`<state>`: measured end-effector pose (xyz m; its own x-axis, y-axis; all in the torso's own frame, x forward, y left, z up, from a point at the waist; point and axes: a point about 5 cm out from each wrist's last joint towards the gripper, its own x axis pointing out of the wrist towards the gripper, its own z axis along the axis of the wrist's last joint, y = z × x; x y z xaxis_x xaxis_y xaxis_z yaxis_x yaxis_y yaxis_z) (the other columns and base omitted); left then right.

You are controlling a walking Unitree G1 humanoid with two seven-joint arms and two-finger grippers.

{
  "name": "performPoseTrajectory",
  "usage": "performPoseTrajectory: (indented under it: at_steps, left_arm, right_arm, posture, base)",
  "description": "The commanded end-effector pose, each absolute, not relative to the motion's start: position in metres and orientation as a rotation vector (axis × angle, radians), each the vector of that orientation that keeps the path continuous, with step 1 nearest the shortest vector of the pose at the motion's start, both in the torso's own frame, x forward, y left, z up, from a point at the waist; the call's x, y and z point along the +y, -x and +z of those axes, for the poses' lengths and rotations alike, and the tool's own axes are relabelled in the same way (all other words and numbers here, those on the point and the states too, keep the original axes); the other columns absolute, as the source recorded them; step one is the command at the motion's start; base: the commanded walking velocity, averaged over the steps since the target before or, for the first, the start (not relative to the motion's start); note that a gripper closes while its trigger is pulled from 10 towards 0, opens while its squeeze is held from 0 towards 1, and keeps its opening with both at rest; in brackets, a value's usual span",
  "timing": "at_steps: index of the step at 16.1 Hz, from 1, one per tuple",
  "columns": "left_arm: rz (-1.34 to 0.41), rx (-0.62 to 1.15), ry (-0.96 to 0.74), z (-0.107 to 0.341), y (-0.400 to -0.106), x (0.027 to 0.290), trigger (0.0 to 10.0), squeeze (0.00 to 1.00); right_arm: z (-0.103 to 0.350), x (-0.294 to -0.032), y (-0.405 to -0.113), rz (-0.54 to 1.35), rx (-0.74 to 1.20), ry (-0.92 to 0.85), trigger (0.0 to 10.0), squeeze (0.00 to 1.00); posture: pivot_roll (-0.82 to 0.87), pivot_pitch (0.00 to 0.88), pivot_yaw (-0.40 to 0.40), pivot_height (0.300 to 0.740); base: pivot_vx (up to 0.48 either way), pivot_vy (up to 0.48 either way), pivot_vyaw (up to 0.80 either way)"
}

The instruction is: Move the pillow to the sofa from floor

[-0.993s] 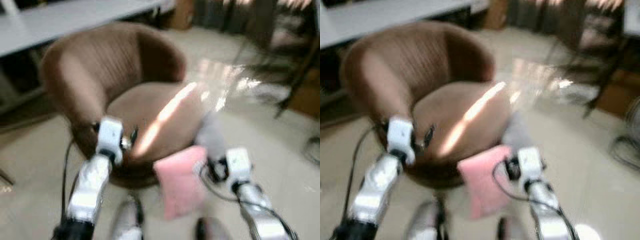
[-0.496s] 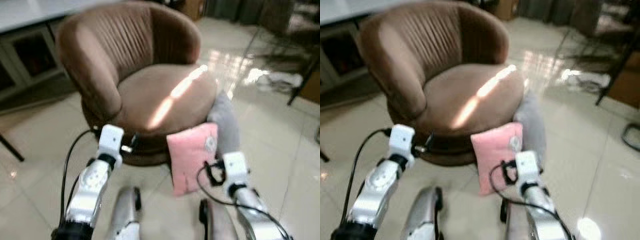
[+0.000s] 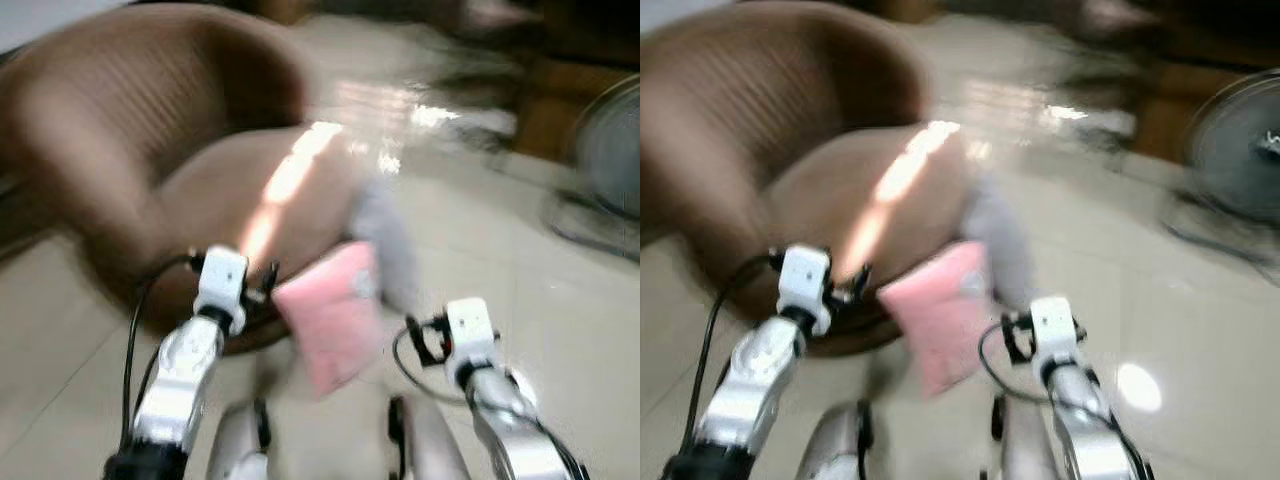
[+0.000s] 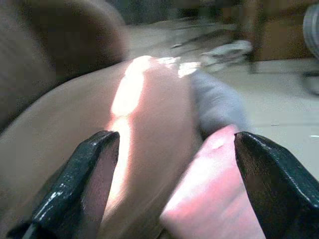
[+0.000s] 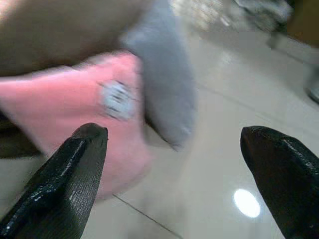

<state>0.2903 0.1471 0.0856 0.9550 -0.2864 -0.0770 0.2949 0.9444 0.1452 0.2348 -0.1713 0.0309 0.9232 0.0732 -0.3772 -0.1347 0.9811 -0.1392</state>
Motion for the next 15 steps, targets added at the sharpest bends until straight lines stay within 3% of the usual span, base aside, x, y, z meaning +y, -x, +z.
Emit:
performPoseTrajectory:
  at_steps: [1,4,10,13,14,15]
  left_arm:
    - [-0.280,0.065,-0.163,0.083,-0.287,0.155,10.0,0.00]
    - [-0.283,0.063,-0.163,0.083,-0.287,0.155,10.0,0.00]
    - [-0.381,0.125,-0.181,0.078,-0.297,0.152,10.0,0.00]
    - [-0.497,0.281,-0.184,0.061,-0.309,0.138,10.0,0.00]
    - [-0.582,0.361,-0.187,0.052,-0.307,0.131,10.0,1.00]
    - [-0.649,0.440,-0.198,0.042,-0.305,0.125,10.0,1.00]
  right_arm:
    - [0.033,-0.169,-0.238,0.117,0.362,0.161,10.0,0.00]
    - [0.030,-0.170,-0.239,0.124,0.366,0.163,10.0,0.00]
    - [0.031,-0.167,-0.245,0.183,0.346,0.178,10.0,0.00]
    - [0.035,-0.165,-0.250,0.261,0.328,0.188,10.0,0.00]
    - [0.036,-0.164,-0.251,0.301,0.334,0.205,10.0,0.00]
    - [0.037,-0.165,-0.252,0.354,0.362,0.241,10.0,0.00]
  posture:
    - [-0.05,0.000,0.046,0.577]
    - [-0.05,0.000,0.045,0.577]
    - [-0.05,0.015,0.041,0.577]
    - [-0.05,0.042,0.035,0.577]
    - [-0.06,0.052,0.037,0.577]
    - [-0.06,0.058,0.043,0.577]
  base:
    - [0.322,0.000,0.00]
    - [0.322,0.000,0.00]
    - [0.000,0.000,0.00]
    - [0.000,0.000,0.00]
    - [0.000,0.000,0.00]
    - [0.000,0.000,0.00]
